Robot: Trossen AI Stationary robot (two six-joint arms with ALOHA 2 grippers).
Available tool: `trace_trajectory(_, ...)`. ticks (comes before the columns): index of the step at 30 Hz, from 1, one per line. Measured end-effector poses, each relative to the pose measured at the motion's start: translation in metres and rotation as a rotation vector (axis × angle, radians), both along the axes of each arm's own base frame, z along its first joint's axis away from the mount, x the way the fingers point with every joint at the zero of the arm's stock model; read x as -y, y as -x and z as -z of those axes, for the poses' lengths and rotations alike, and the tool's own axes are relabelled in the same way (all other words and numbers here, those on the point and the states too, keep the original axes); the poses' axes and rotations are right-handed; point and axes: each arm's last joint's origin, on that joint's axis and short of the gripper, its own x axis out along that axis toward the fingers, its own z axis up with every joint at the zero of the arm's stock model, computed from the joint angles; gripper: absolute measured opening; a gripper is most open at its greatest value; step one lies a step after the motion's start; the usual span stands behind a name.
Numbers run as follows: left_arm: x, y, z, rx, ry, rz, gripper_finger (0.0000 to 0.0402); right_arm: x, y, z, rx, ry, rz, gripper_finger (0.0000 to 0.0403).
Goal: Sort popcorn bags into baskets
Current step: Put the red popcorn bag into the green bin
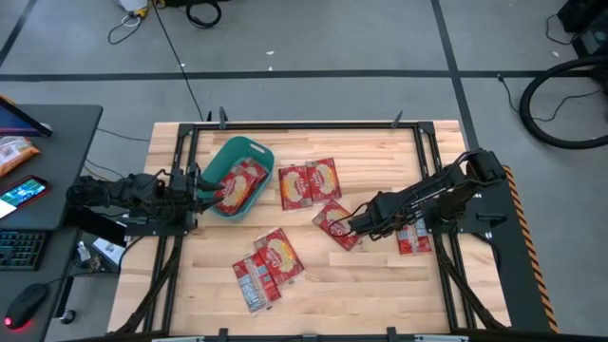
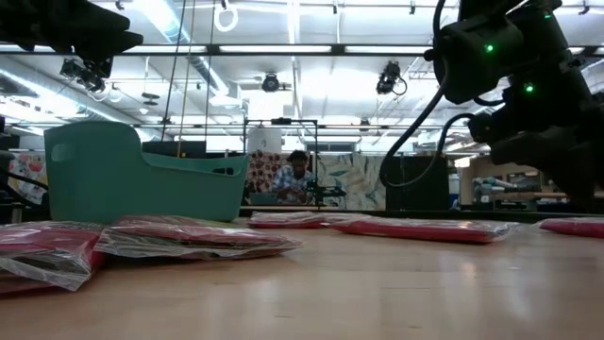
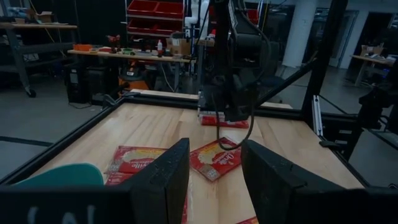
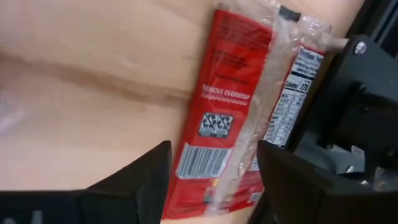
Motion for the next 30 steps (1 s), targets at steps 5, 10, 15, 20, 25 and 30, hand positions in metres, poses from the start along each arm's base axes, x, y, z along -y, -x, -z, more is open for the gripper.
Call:
trace_trajectory(5, 0.000, 0.000, 0.000, 0.000, 0.000, 0.000, 0.0151, 0.001, 0.000, 0.000, 0.010, 0.053, 0.047, 0.0236)
trace_trajectory(10, 0.000, 0.000, 0.000, 0.000, 0.000, 0.000, 0.0151, 0.003, 0.004, 0.007, 0.015, 0.091, 0.048, 0.0223)
trace_trajectory(15, 0.000, 0.000, 0.000, 0.000, 0.000, 0.000, 0.0151, 0.004, 0.012, 0.024, 0.026, 0.057, 0.060, 0.0212)
trace_trajectory(20, 0.000, 0.000, 0.000, 0.000, 0.000, 0.000, 0.0151, 0.004, 0.015, 0.030, 0.029, 0.047, 0.064, 0.0204)
trace_trajectory(25, 0.000, 0.000, 0.000, 0.000, 0.000, 0.000, 0.0151, 0.002, 0.021, 0.034, 0.011, 0.038, 0.050, 0.0185)
trace_trajectory(30, 0.000, 0.000, 0.000, 0.000, 0.000, 0.000, 0.0151, -0.001, 0.021, 0.036, 0.022, 0.017, 0.015, 0.0130)
